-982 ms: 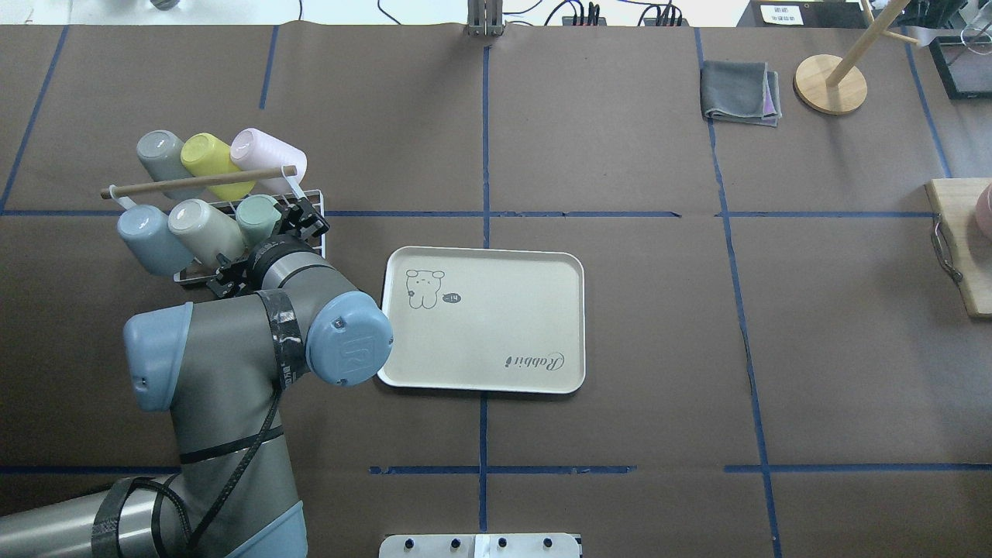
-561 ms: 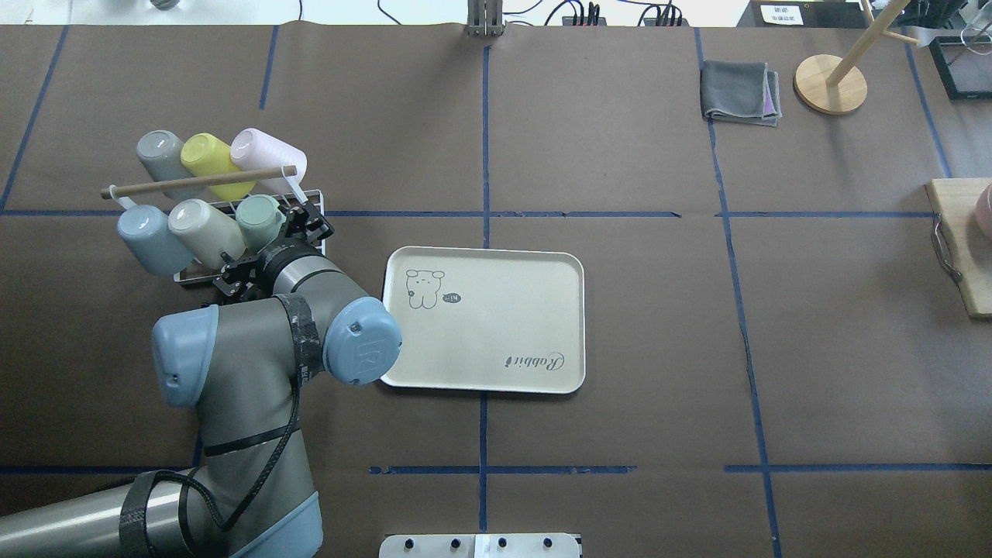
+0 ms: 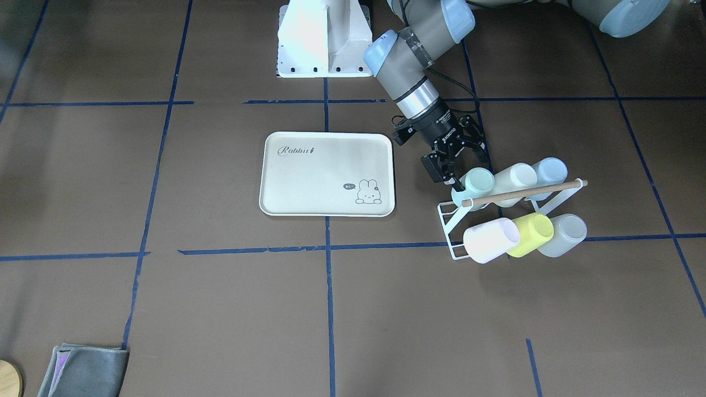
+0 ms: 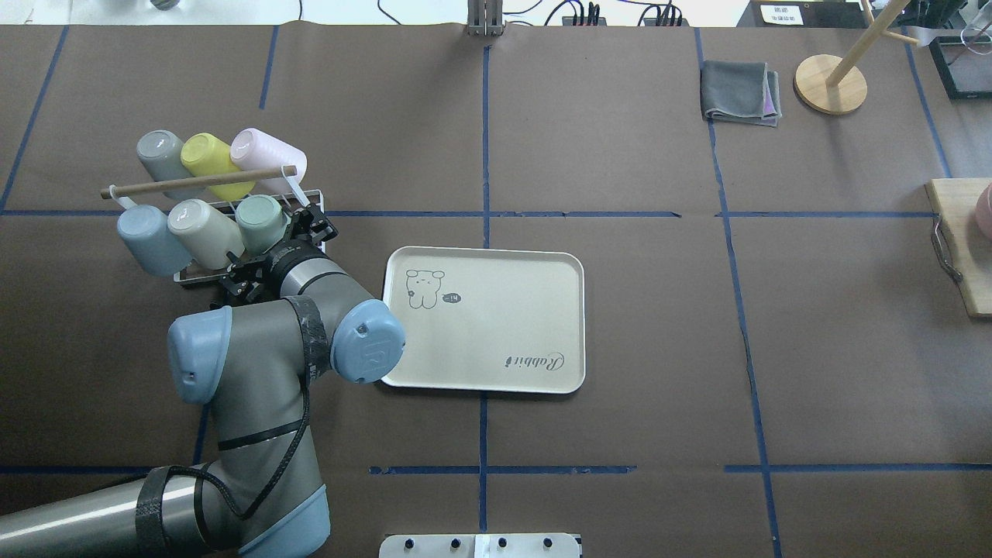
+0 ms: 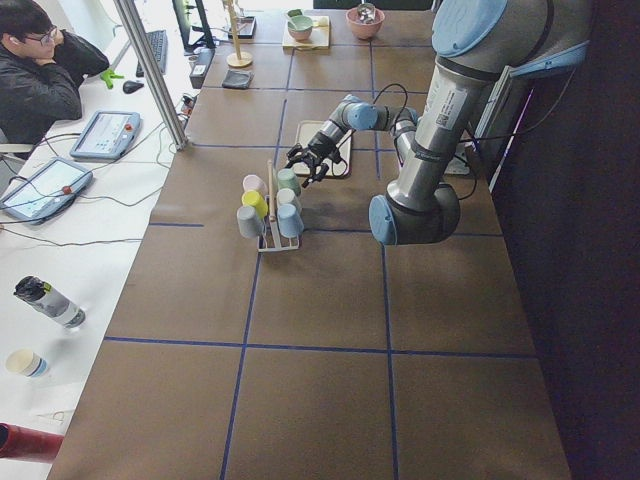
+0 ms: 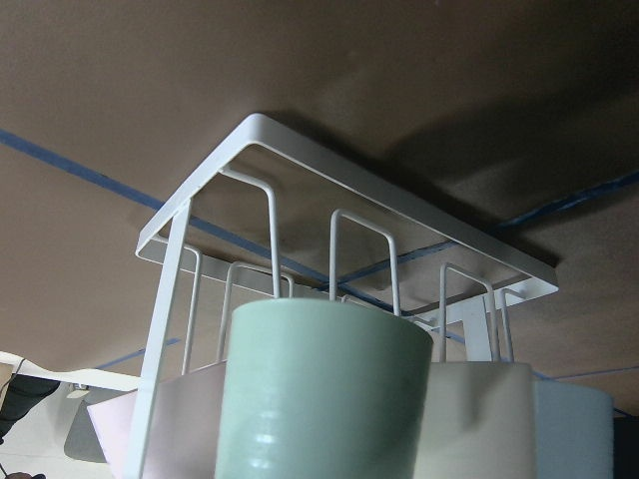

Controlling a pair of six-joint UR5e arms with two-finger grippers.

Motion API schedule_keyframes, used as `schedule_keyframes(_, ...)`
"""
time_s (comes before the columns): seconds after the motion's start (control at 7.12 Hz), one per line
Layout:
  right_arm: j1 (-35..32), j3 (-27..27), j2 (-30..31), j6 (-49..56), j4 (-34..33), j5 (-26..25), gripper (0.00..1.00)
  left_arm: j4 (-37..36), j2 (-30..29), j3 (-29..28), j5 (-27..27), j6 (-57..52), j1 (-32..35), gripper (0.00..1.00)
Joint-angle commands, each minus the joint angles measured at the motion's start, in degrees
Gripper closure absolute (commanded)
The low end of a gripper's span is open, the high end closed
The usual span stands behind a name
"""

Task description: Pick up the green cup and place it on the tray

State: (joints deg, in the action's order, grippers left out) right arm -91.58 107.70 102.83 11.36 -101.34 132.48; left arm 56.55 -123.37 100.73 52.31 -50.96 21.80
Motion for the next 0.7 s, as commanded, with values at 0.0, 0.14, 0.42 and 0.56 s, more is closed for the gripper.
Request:
schedule_keyframes(0.0,0.0,-0.1,0.0,0.1,0.0,0.1,0.0,3.7,0.0,-3.4,-0.5,0.0,0.0,0.0)
schedule_keyframes(0.14,0.0,-0.1,0.3,0.1,0.0,0.0,0.0,3.9,0.0,-3.5,-0.5,0.0,0.0,0.0)
schedule_keyframes(0.42,0.0,-0.1,0.4,0.1,0.0,0.0,0.0,4.8,0.1,-4.2,-0.5,0.1,0.1,0.0)
schedule_keyframes(0.56,0.0,-0.1,0.4,0.1,0.0,0.0,0.0,5.4,0.1,-5.1,-0.5,0.1,0.0,0.0)
